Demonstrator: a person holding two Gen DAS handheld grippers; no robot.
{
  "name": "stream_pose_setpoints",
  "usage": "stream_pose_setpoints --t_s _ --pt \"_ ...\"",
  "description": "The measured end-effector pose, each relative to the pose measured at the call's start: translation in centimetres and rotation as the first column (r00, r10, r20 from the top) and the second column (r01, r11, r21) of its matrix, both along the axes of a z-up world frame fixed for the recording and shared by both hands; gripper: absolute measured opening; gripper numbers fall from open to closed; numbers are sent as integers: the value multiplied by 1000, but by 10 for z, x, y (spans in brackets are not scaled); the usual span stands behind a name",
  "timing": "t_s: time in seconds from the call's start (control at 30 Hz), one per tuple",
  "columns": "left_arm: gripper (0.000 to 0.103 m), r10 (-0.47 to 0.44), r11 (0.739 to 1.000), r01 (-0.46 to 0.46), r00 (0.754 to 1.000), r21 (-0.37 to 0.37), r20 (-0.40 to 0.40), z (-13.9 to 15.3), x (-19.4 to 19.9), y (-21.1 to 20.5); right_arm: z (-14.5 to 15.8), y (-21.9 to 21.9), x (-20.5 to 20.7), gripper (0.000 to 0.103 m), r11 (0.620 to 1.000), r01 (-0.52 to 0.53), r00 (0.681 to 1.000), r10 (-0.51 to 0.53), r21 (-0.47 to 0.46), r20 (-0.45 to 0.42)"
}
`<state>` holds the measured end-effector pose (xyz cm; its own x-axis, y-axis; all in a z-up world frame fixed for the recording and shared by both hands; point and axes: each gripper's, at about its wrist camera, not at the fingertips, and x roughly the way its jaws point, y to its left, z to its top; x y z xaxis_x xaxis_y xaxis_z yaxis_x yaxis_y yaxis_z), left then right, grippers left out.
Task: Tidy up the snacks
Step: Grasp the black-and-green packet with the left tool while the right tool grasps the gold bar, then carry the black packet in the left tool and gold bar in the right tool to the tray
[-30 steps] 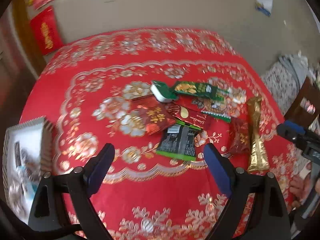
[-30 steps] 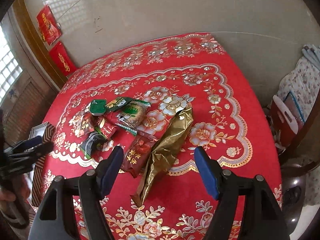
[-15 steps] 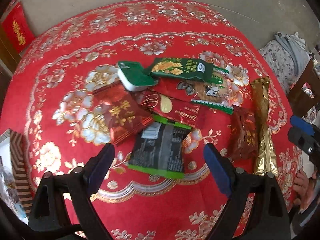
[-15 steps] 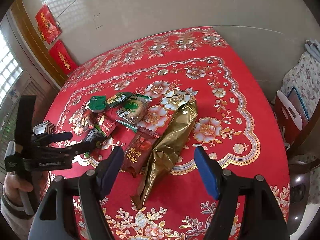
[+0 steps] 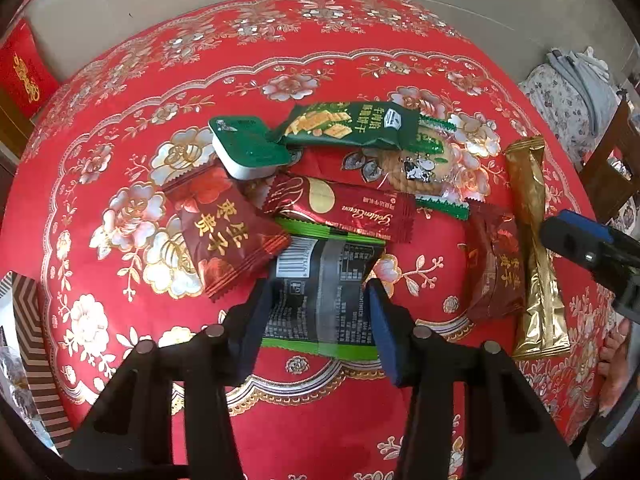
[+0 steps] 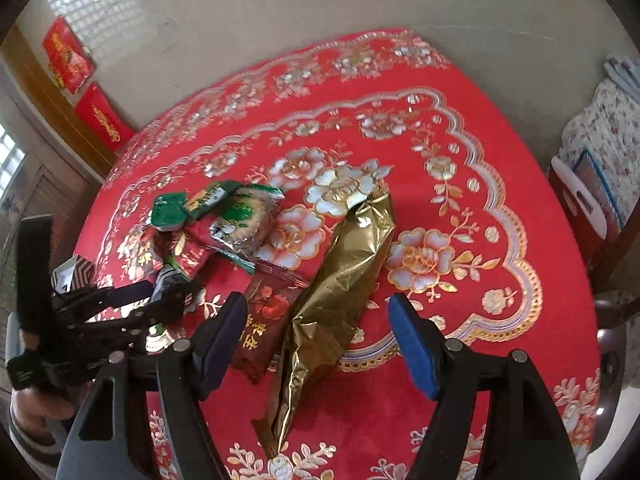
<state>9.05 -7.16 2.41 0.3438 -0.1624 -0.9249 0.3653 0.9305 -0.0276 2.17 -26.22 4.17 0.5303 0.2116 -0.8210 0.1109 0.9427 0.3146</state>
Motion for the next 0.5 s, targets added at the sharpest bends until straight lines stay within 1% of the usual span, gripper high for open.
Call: stream_pose_setpoints --t_s 0.03,0.07,0.1,0.13,0.17,0.23,0.3,0.37,0.5 --pt "44 1 1000 -1 1000 -2 7 1 -1 0 -4 1 3 72 1000 4 1000 -4 -4 -10" --pt "39 -4 1000 4 1000 -3 14 3 -2 -1 -8 1 6 70 1000 10 1000 -10 -16 -21" --pt "36 -6 1000 6 1000 -5 15 4 -3 -1 -13 1 8 57 1000 14 999 -15 -26 -34" --pt "30 -8 1000 8 1000 -7 21 7 -4 -1 -20 1 11 47 1000 10 999 -11 -22 -51" --pt "27 -9 1000 9 1000 -10 24 9 -4 -1 -19 0 10 41 1000 10 999 -11 -24 -30" --pt "25 -10 1000 10 1000 -24 27 12 -6 3 -21 -1 6 37 1000 -10 1000 9 -23 -22" --pt "24 -3 999 4 1000 -44 15 12 -9 7 -20 -4 0 31 1000 -17 1000 17 -5 -5" --pt "24 -1 998 2 1000 -56 19 14 -15 10 -18 -10 -10 30 999 -8 1000 7 35 27" --pt "23 -12 997 14 1000 -72 24 21 -28 15 -9 -14 -22 28 999 3 998 -6 43 57"
